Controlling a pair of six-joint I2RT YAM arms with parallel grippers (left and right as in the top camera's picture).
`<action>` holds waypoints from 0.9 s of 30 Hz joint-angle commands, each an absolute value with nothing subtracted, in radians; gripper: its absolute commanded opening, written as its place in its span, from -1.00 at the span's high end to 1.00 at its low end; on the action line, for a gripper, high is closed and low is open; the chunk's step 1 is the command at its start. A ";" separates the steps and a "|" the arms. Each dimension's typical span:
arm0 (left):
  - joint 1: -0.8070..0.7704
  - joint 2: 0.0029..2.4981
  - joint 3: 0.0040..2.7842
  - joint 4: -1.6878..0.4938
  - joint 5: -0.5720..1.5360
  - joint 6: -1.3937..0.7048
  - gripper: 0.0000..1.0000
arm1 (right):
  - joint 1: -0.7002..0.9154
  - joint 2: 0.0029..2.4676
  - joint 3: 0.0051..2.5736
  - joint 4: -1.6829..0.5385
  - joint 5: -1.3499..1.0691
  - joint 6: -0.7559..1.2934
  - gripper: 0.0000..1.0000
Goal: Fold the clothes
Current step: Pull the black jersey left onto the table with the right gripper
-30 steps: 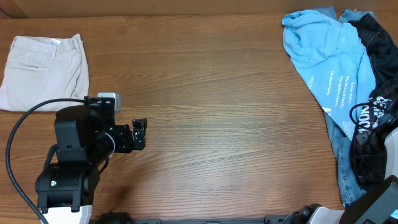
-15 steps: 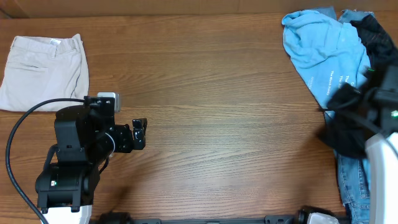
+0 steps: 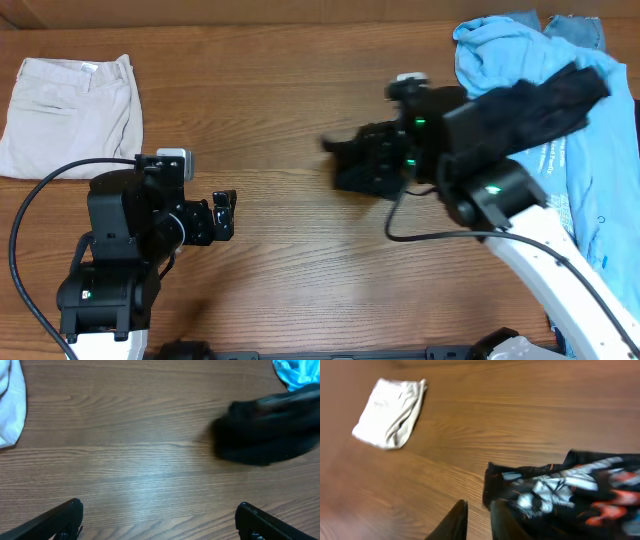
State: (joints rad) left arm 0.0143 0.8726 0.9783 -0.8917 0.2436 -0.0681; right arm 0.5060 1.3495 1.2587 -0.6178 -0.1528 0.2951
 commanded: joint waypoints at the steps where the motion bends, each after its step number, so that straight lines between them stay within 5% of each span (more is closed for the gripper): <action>1: 0.013 0.870 1.005 -0.891 0.252 -0.059 -0.99 | 0.509 1.360 1.277 -0.587 -0.125 0.299 0.60; 9: 0.013 0.871 1.004 -0.879 0.252 -0.059 -0.99 | 0.426 1.251 1.279 -0.720 0.194 0.323 0.29; 13: 0.012 0.881 1.004 -0.834 0.283 -0.064 -1.00 | 0.350 1.174 1.279 -0.849 0.254 0.345 -0.04; 27: -0.088 1.301 1.004 -0.645 0.420 -0.156 -1.00 | 0.097 1.103 1.277 -1.084 0.253 0.344 -0.22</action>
